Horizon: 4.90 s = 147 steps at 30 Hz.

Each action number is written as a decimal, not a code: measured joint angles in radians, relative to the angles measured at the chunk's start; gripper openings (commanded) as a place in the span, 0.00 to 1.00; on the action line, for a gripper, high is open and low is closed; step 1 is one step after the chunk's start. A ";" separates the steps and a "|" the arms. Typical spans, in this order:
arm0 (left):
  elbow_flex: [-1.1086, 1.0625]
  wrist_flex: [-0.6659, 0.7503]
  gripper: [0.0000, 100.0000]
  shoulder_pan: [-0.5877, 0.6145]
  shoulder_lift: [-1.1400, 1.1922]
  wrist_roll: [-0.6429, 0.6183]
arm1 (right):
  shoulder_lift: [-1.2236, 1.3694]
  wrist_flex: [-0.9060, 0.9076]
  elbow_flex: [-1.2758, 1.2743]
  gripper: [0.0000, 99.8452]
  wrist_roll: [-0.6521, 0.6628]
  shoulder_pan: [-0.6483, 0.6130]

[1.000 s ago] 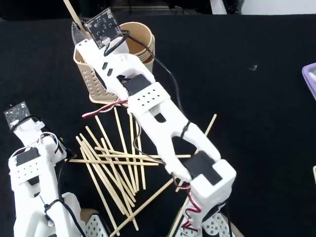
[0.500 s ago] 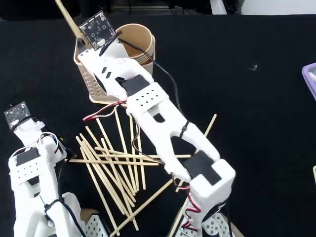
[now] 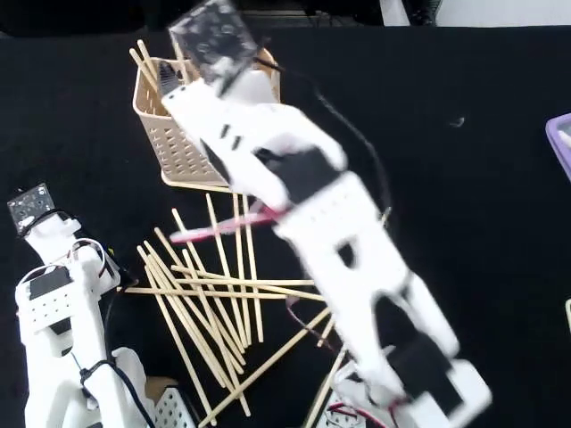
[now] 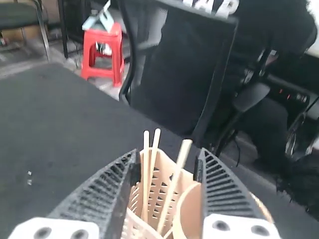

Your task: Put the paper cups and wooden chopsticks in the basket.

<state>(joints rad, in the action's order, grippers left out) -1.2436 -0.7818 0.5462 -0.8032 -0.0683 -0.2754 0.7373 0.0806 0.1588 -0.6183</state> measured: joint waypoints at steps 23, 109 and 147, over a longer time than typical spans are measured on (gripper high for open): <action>0.336 -0.591 0.29 -0.397 0.000 0.496 | -0.695 0.529 -0.848 0.18 0.002 0.842; 0.816 0.003 0.09 -1.487 0.982 -0.201 | -0.778 0.322 -1.149 0.18 0.000 1.841; 0.491 0.124 0.24 -1.358 0.738 -0.043 | -0.778 0.322 -1.166 0.18 0.000 1.788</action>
<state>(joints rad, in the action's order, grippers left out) -0.7526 -0.6575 -0.8117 -0.0652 -0.1112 -1.0533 1.0595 -1.0856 0.1588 1.1692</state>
